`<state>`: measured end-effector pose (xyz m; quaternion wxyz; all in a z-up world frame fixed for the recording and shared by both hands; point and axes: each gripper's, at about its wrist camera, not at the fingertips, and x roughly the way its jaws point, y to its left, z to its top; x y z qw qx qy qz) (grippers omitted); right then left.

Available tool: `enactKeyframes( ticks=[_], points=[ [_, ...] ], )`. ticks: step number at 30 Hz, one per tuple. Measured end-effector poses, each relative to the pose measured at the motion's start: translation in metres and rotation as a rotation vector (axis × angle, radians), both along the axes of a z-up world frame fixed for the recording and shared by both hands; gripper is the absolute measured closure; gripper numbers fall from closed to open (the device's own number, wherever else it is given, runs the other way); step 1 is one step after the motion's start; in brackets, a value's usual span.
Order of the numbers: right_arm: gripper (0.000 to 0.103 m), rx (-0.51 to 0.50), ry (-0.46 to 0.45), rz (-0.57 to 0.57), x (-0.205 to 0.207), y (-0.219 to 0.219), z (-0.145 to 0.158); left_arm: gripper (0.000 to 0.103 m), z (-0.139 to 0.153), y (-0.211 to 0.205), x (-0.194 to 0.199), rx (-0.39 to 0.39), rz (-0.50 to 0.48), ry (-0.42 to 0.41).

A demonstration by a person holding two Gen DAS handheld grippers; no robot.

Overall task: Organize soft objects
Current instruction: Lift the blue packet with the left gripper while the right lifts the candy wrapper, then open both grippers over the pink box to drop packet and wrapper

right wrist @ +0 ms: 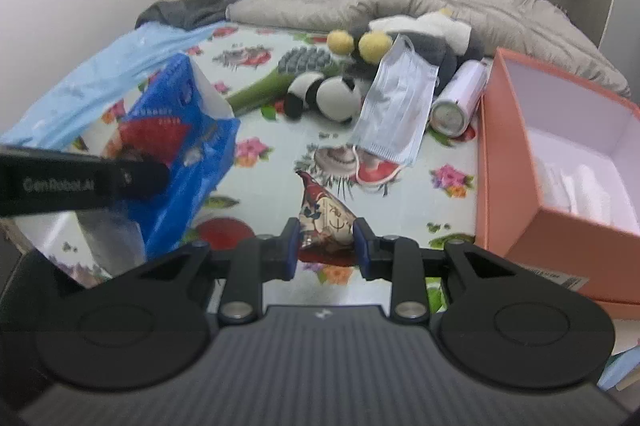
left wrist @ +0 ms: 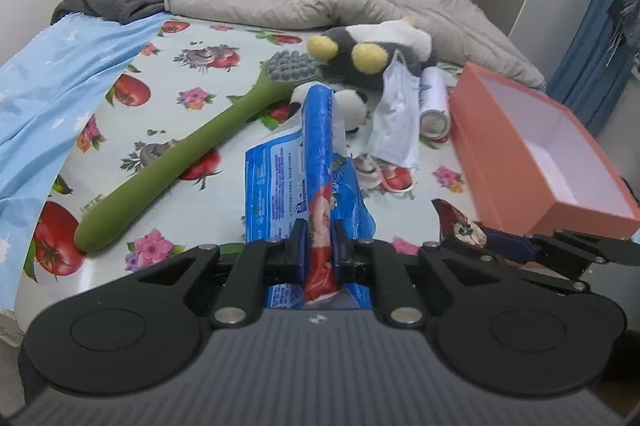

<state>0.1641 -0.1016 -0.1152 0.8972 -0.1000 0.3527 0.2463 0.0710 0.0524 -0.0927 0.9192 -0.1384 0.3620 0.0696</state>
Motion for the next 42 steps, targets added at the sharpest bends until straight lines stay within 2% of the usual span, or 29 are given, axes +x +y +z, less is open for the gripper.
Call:
enactKeyframes(
  ticks=[7,14,21,26,28,35,37,40,42],
  points=[
    [0.072,0.028,-0.068,-0.018,0.002,-0.008,0.035,0.089,0.032,0.003,0.010,-0.068,-0.039,-0.037],
    [0.072,0.054,-0.154,-0.042,0.009,-0.022,0.075,0.089,0.078,-0.003,0.035,-0.105,-0.099,-0.106],
    [0.072,0.086,-0.243,-0.109,0.024,-0.052,0.116,0.089,0.125,-0.034,0.070,-0.108,-0.181,-0.175],
    [0.072,0.085,-0.297,-0.157,0.037,-0.080,0.136,0.089,0.142,-0.065,0.095,-0.156,-0.250,-0.202],
    [0.072,0.086,-0.313,-0.179,0.042,-0.093,0.143,0.089,0.145,-0.081,0.104,-0.150,-0.273,-0.193],
    [0.072,0.091,-0.297,-0.261,0.069,-0.142,0.144,0.089,0.156,-0.138,0.143,-0.103,-0.356,-0.198],
    [0.072,0.084,-0.277,-0.286,0.079,-0.156,0.141,0.088,0.157,-0.152,0.156,-0.093,-0.378,-0.195],
    [0.072,0.076,-0.236,-0.321,0.093,-0.176,0.132,0.088,0.157,-0.182,0.174,-0.028,-0.409,-0.201],
    [0.072,0.081,-0.194,-0.340,0.101,-0.187,0.124,0.088,0.150,-0.199,0.189,-0.030,-0.437,-0.178]
  ],
)
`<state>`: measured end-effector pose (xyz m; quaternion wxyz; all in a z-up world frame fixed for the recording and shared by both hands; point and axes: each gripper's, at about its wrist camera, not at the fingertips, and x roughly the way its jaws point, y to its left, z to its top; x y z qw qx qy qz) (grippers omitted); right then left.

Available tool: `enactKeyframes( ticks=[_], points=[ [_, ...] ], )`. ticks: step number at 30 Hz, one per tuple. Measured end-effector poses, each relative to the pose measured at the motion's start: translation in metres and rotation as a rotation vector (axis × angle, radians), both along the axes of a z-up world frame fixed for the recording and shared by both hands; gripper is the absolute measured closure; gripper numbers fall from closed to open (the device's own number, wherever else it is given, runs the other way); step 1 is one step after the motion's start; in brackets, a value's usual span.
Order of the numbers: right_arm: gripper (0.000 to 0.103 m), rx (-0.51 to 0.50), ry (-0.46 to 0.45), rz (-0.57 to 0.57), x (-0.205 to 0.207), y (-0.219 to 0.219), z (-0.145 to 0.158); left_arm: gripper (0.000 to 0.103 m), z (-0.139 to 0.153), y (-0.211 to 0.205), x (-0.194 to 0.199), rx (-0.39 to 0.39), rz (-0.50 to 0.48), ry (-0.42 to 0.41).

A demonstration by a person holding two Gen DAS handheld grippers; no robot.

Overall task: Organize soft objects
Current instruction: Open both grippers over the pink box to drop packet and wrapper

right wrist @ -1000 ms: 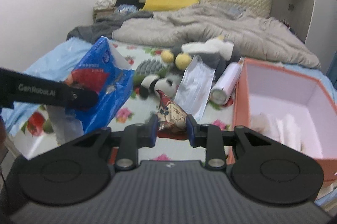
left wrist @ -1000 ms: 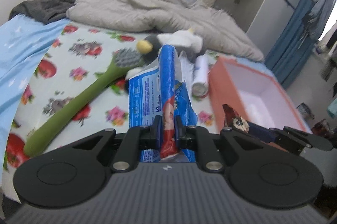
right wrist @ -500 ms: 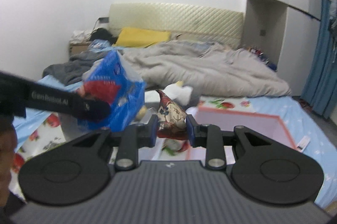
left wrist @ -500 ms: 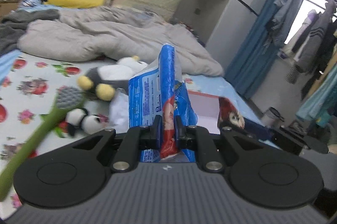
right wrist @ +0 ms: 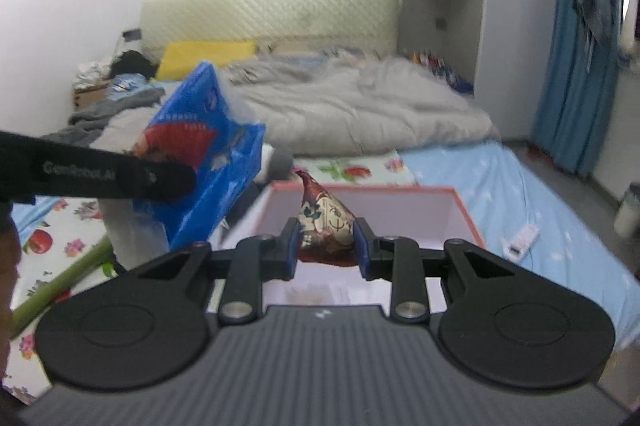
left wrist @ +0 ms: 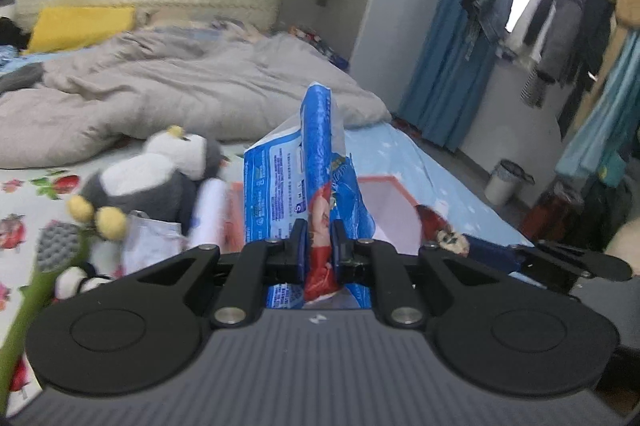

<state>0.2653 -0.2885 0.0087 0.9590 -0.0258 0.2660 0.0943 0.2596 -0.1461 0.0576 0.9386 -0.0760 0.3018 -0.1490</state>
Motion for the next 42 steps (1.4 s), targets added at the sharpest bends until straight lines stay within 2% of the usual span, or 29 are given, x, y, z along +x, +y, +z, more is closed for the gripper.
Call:
enactKeyframes(
  ticks=[5,10,17,22,27,28,30,32,37,42],
  points=[
    [0.071,0.023,0.094,-0.045,0.023,-0.028,-0.024,0.088,-0.030,-0.039,0.041,0.041,-0.079,0.092],
    [0.071,0.011,0.182,-0.083,0.046,-0.050,-0.060,0.088,-0.070,-0.069,0.078,0.075,-0.108,0.197],
    [0.071,0.023,0.270,-0.107,0.070,-0.065,-0.103,0.088,-0.121,-0.077,0.112,0.099,-0.114,0.288],
    [0.071,0.037,0.304,-0.104,0.078,-0.070,-0.124,0.088,-0.137,-0.079,0.122,0.105,-0.092,0.318],
    [0.070,0.054,0.307,-0.105,0.079,-0.076,-0.124,0.087,-0.134,-0.082,0.117,0.121,-0.085,0.324],
    [0.070,0.054,0.307,-0.111,0.079,-0.076,-0.123,0.084,-0.134,-0.082,0.117,0.128,-0.084,0.328],
    [0.070,0.056,0.305,-0.123,0.079,-0.078,-0.120,0.064,-0.130,-0.081,0.113,0.131,-0.089,0.328],
    [0.069,0.065,0.301,-0.122,0.077,-0.078,-0.116,0.058,-0.121,-0.078,0.105,0.120,-0.092,0.299],
    [0.069,0.077,0.261,-0.115,0.066,-0.073,-0.093,0.057,-0.092,-0.067,0.087,0.096,-0.082,0.243],
    [0.069,0.091,0.193,-0.099,0.044,-0.064,-0.060,0.057,-0.053,-0.051,0.057,0.075,-0.069,0.151]
  ],
)
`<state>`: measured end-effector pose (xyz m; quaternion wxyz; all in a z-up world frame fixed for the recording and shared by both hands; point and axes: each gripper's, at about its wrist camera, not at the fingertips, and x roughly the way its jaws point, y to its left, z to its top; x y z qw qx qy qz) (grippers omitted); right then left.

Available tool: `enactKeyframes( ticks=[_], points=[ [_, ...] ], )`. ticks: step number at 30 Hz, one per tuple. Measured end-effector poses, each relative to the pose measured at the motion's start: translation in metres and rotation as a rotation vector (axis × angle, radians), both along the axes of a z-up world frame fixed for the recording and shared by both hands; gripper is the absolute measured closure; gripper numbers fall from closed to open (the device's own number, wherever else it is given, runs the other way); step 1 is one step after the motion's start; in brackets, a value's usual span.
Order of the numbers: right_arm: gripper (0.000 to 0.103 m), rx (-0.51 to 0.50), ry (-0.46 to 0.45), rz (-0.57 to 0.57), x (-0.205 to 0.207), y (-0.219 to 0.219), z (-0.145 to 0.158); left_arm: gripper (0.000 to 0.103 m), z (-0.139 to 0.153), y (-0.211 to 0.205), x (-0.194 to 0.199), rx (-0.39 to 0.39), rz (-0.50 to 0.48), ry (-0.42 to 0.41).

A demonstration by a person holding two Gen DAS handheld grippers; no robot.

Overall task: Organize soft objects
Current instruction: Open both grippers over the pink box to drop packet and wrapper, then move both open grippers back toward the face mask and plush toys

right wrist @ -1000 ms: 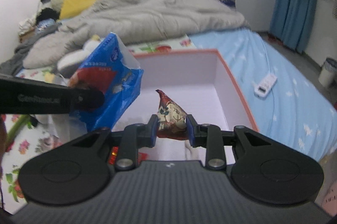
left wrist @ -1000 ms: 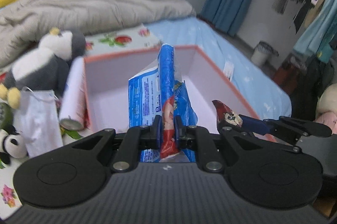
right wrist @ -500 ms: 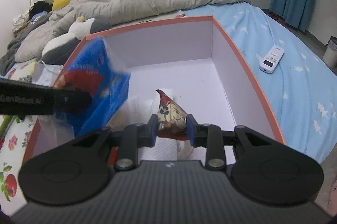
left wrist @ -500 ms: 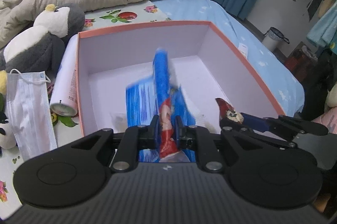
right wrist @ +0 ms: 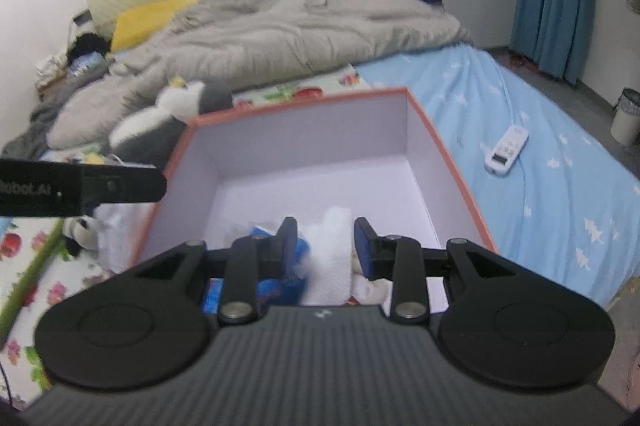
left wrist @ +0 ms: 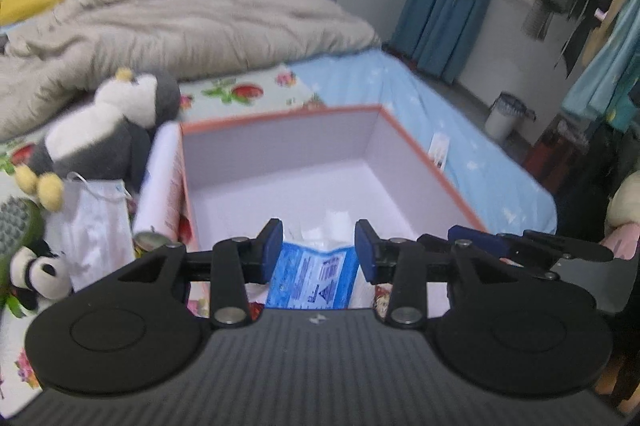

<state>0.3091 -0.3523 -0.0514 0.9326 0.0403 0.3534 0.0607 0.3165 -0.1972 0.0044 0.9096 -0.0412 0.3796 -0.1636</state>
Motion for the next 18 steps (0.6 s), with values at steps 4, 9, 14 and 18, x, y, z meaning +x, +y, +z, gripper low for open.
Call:
enactKeyframes(
  ticks=[4,9,14,18],
  points=[
    [0.069,0.017,-0.059,0.008,-0.023,0.010,0.025,0.057,0.027,0.016,-0.031,-0.011,0.006,-0.063],
    [0.069,0.033,-0.132,0.038,-0.054,0.028,0.051,0.057,0.053,0.040,-0.072,-0.023,0.026,-0.133],
    [0.069,0.044,-0.186,0.063,-0.087,0.048,0.067,0.057,0.073,0.066,-0.116,-0.045,0.041,-0.188],
    [0.069,0.052,-0.210,0.078,-0.113,0.064,0.073,0.056,0.078,0.084,-0.151,-0.059,0.053,-0.209]
  ],
)
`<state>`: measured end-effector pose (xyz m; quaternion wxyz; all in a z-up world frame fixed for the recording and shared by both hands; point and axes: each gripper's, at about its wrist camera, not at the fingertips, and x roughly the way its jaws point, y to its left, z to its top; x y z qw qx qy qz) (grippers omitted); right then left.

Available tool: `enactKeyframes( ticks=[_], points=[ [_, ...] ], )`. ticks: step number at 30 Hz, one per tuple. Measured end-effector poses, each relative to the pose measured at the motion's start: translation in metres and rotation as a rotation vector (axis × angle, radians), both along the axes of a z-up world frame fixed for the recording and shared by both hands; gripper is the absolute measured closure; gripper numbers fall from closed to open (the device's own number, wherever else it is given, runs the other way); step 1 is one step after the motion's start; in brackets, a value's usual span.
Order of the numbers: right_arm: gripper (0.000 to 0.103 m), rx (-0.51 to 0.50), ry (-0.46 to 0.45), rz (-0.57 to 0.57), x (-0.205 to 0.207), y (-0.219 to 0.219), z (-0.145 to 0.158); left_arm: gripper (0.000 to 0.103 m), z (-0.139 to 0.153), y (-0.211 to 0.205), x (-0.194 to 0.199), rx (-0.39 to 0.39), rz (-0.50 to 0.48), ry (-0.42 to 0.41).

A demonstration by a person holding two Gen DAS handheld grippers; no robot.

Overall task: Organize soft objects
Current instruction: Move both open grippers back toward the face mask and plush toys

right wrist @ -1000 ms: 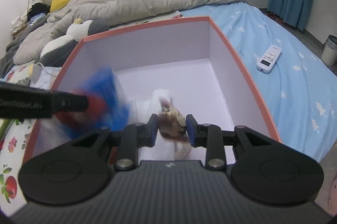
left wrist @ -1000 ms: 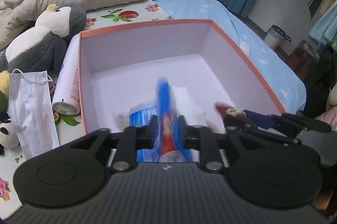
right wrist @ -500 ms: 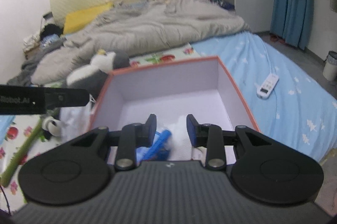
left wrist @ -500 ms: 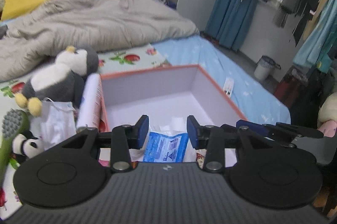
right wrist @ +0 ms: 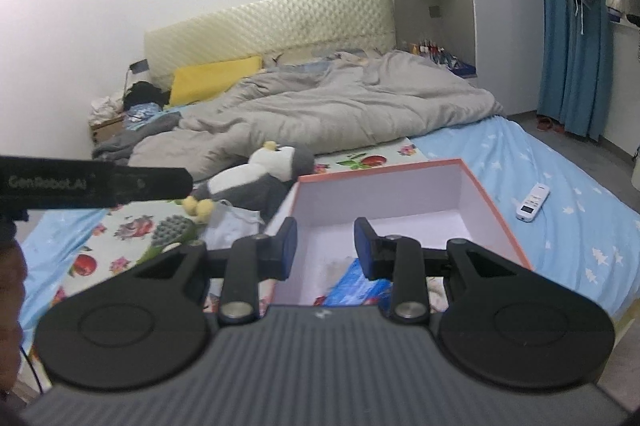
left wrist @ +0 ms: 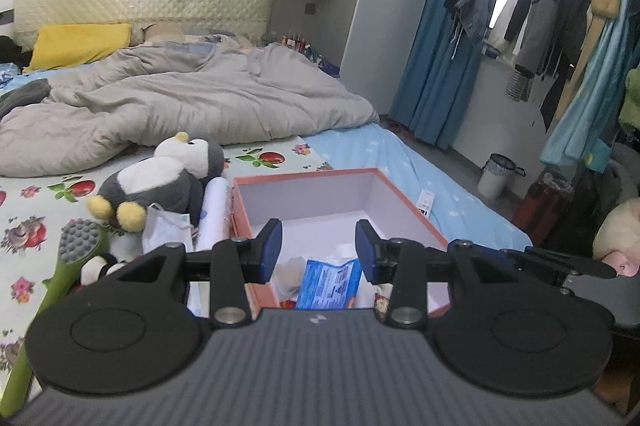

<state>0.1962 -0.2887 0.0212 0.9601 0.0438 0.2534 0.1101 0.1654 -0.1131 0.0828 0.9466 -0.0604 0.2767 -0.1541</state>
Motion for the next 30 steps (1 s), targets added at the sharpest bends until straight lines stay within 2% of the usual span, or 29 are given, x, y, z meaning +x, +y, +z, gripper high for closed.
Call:
enactKeyframes(
  ticks=[6,12,20,30],
  points=[
    [0.068,-0.001,-0.010,0.044,-0.035,0.025,0.001,0.056,-0.007,0.023,-0.050,0.020,0.018,-0.010],
    [0.068,-0.005,0.028,0.089,-0.058,0.052,-0.009,0.056,-0.024,0.049,-0.088,-0.010,0.046,0.021],
    [0.068,0.006,0.050,0.135,-0.082,0.079,-0.021,0.056,-0.055,0.077,-0.123,-0.002,0.107,0.069],
    [0.068,0.005,0.118,0.183,-0.109,0.104,-0.053,0.056,-0.097,0.109,-0.159,0.026,0.198,0.152]
  ],
)
